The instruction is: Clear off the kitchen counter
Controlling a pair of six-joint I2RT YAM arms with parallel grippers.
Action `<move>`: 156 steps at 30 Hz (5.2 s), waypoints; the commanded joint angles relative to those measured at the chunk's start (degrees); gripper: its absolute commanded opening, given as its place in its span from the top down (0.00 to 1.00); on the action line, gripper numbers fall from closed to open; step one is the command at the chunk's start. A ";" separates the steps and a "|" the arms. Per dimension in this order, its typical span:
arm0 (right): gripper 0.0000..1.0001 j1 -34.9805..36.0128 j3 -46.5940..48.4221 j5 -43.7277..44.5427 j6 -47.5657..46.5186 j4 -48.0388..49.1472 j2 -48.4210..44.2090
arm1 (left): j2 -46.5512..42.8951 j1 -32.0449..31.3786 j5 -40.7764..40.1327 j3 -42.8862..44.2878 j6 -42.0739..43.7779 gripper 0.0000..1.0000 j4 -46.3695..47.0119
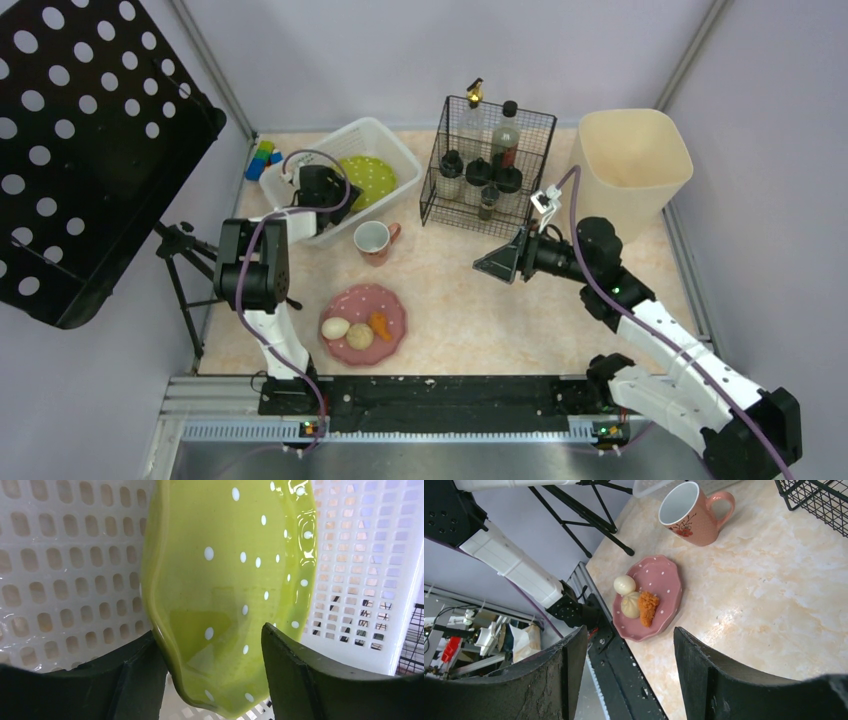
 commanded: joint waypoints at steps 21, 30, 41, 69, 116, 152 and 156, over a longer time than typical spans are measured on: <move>0.35 0.23 0.83 0.22 -0.09 0.32 0.96 | -9.30 0.03 -0.45 16.24 11.94 0.01 -32.90; 0.34 6.20 0.67 2.20 -3.44 1.92 7.77 | -22.81 0.02 -7.80 19.48 20.42 0.01 -44.06; 0.35 17.80 1.73 9.80 -4.74 6.01 22.77 | -42.34 -0.25 1.90 3.25 21.07 0.02 -45.29; 0.50 29.77 7.76 20.94 9.83 25.87 54.30 | -58.97 -0.25 6.16 -10.65 23.41 0.02 -50.51; 1.00 25.62 5.67 31.96 1.94 9.04 44.63 | -63.48 -0.25 14.25 -16.24 22.54 0.05 -49.58; 1.00 17.03 -20.14 34.99 5.76 -3.97 6.99 | -43.20 -32.80 9.03 -30.05 7.97 0.20 -26.90; 1.00 17.06 -20.92 34.49 6.52 -3.97 5.70 | -40.46 -34.54 8.67 -30.15 7.99 0.24 -25.29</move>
